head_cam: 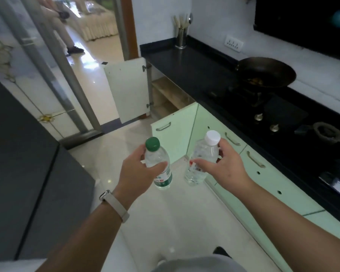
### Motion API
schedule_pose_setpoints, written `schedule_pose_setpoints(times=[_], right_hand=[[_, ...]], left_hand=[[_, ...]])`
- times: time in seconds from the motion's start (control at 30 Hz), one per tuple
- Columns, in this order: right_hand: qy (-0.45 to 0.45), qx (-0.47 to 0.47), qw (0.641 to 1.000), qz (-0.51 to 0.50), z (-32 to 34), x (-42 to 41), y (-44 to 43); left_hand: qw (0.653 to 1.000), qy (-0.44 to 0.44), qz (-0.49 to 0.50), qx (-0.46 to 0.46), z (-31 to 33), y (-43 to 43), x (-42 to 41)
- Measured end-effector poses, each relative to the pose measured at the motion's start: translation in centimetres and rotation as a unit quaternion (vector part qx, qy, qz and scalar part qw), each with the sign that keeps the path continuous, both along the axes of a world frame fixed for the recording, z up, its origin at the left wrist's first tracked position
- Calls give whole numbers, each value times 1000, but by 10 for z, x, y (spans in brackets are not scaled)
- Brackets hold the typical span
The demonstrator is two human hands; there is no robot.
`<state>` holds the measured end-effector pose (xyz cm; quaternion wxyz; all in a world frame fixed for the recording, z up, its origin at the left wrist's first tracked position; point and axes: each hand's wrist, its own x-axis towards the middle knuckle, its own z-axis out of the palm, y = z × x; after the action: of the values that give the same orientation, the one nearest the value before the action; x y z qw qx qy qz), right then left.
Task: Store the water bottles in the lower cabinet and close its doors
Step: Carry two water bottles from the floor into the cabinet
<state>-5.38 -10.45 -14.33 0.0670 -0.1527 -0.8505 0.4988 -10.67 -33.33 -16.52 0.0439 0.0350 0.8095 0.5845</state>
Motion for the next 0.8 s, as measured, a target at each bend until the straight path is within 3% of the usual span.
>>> schedule_pose_setpoints(times=[0.5,0.8], right_hand=[[-14,-70,990,120,-33,-214,-68],[-28,-92,983,157,-45,-367,-51]], left_hand=[[993,9,102,-54,-21,-67,-151],[988,-40,102,-109,-21,-58,-291]])
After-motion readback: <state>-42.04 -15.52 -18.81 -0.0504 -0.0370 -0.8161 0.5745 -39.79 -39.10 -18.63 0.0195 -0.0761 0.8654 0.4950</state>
